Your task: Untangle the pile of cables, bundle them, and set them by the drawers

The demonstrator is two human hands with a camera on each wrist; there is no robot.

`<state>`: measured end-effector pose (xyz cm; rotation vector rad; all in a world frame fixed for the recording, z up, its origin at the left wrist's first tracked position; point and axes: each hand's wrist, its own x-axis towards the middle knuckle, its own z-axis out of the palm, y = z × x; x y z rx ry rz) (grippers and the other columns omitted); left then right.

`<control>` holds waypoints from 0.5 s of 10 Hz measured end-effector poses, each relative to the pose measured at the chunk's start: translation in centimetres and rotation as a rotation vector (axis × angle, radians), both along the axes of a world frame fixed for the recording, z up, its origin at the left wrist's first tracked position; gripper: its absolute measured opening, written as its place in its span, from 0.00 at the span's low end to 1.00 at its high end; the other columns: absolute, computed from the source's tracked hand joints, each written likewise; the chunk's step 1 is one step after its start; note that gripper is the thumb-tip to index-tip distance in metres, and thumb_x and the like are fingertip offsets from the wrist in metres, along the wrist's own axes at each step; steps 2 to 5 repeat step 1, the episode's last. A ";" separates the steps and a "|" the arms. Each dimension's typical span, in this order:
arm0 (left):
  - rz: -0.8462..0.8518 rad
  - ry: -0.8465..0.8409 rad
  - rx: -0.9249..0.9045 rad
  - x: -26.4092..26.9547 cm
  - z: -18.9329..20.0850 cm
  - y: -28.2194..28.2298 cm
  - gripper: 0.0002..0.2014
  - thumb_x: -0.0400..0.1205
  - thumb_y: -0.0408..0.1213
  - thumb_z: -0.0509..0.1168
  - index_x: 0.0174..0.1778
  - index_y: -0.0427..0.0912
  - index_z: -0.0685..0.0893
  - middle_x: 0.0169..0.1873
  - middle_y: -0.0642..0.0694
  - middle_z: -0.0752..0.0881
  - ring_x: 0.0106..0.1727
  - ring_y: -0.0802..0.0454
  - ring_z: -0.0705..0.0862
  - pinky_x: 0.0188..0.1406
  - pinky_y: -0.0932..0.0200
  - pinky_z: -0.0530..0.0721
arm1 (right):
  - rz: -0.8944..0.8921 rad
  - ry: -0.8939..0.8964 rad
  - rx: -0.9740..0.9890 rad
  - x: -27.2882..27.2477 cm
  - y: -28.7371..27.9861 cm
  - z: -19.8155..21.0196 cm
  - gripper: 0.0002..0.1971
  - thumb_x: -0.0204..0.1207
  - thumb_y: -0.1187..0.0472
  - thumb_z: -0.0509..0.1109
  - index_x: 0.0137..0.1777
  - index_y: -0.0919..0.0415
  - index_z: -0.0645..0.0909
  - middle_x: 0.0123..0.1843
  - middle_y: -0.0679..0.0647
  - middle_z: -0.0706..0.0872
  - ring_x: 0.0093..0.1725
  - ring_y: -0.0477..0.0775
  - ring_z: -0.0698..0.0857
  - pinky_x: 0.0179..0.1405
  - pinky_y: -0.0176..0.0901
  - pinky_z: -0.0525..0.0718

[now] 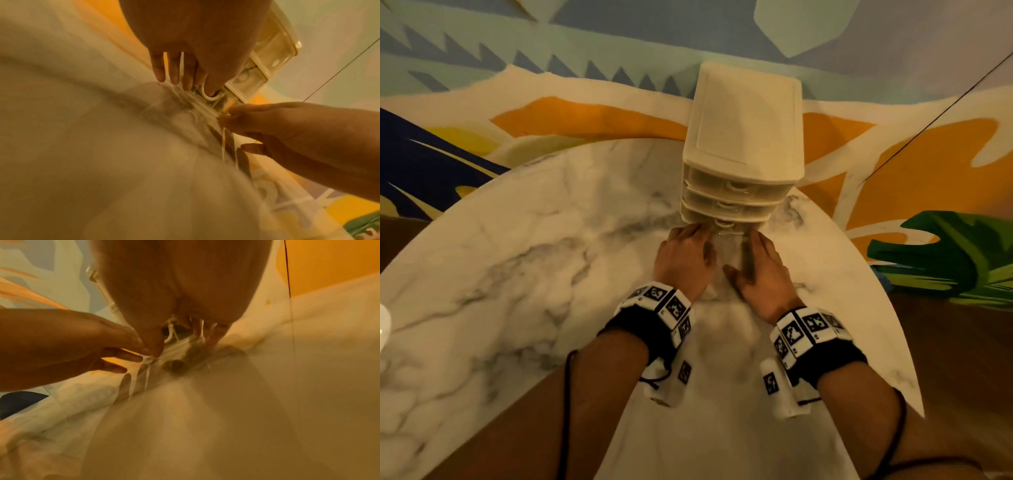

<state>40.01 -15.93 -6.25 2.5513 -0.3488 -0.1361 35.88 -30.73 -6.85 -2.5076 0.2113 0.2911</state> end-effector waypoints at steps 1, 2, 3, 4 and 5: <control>-0.011 0.119 0.074 -0.1 1.1 0.8 0.16 0.78 0.47 0.58 0.58 0.48 0.83 0.56 0.44 0.86 0.56 0.40 0.82 0.55 0.48 0.80 | -0.023 -0.094 0.103 -0.3 -1.0 1.4 0.37 0.77 0.51 0.69 0.82 0.51 0.55 0.79 0.56 0.67 0.75 0.59 0.70 0.72 0.53 0.72; -0.011 0.119 0.074 -0.1 1.1 0.8 0.16 0.78 0.47 0.58 0.58 0.48 0.83 0.56 0.44 0.86 0.56 0.40 0.82 0.55 0.48 0.80 | -0.023 -0.094 0.103 -0.3 -1.0 1.4 0.37 0.77 0.51 0.69 0.82 0.51 0.55 0.79 0.56 0.67 0.75 0.59 0.70 0.72 0.53 0.72; -0.011 0.119 0.074 -0.1 1.1 0.8 0.16 0.78 0.47 0.58 0.58 0.48 0.83 0.56 0.44 0.86 0.56 0.40 0.82 0.55 0.48 0.80 | -0.023 -0.094 0.103 -0.3 -1.0 1.4 0.37 0.77 0.51 0.69 0.82 0.51 0.55 0.79 0.56 0.67 0.75 0.59 0.70 0.72 0.53 0.72; -0.011 0.119 0.074 -0.1 1.1 0.8 0.16 0.78 0.47 0.58 0.58 0.48 0.83 0.56 0.44 0.86 0.56 0.40 0.82 0.55 0.48 0.80 | -0.023 -0.094 0.103 -0.3 -1.0 1.4 0.37 0.77 0.51 0.69 0.82 0.51 0.55 0.79 0.56 0.67 0.75 0.59 0.70 0.72 0.53 0.72; -0.011 0.119 0.074 -0.1 1.1 0.8 0.16 0.78 0.47 0.58 0.58 0.48 0.83 0.56 0.44 0.86 0.56 0.40 0.82 0.55 0.48 0.80 | -0.023 -0.094 0.103 -0.3 -1.0 1.4 0.37 0.77 0.51 0.69 0.82 0.51 0.55 0.79 0.56 0.67 0.75 0.59 0.70 0.72 0.53 0.72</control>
